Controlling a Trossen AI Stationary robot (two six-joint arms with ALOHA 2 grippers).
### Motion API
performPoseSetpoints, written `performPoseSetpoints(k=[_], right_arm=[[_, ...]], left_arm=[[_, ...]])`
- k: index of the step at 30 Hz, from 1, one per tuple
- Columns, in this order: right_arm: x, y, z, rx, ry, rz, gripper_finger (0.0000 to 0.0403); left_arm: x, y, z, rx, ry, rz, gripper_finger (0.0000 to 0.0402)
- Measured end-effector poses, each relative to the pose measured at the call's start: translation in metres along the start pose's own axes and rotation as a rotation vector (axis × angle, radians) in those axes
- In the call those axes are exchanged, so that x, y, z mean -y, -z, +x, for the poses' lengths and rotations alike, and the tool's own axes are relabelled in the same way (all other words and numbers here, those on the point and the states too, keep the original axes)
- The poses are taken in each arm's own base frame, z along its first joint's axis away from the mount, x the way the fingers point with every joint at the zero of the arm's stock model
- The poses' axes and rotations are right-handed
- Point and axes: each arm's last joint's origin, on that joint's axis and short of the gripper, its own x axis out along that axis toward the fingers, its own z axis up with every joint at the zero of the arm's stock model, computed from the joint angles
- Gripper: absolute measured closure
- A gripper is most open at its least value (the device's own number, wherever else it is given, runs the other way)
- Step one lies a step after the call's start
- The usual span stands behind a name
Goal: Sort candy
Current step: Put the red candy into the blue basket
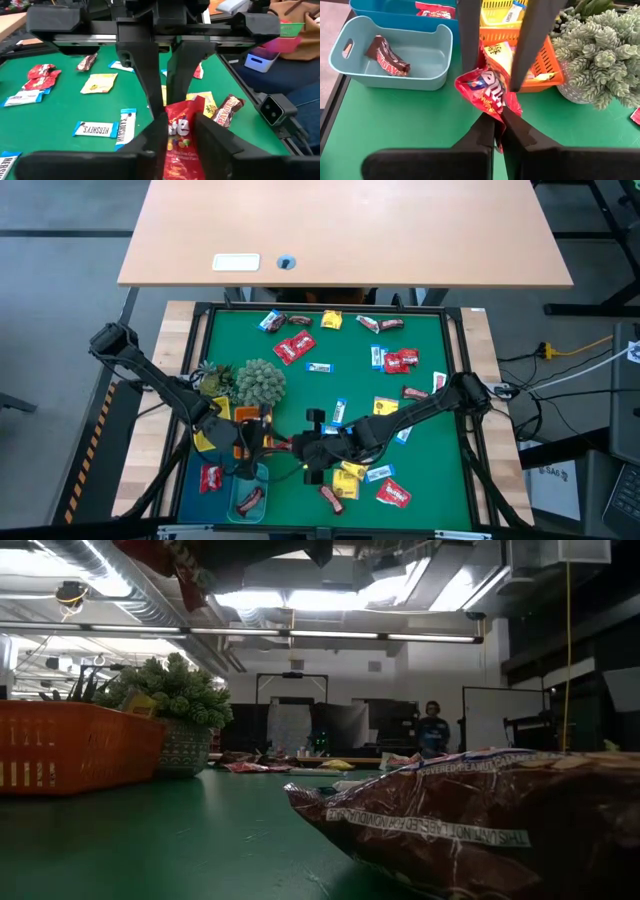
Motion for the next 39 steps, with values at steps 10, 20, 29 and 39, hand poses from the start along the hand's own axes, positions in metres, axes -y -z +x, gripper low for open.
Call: performPoseSetpoints(k=[10,20,29,39], right_arm=[[0.0,0.0,0.0,0.0,0.0,0.001,0.0387],[-0.002,0.0,0.0,-0.016,-0.076,0.002,0.0375],[-0.002,0.001,-0.001,-0.034,-0.104,-0.001,0.0263],[-0.003,0.008,-0.016,-0.18,-0.299,-0.021,0.0233]], left_arm=[[0.001,0.0,0.0,-0.005,0.019,0.0,0.0396],[0.001,0.001,0.0,-0.008,0.023,0.001,0.0401],[0.002,0.0,-0.002,-0.01,0.064,-0.002,0.0401],[0.007,-0.002,-0.035,-0.135,0.33,-0.197,0.0401]])
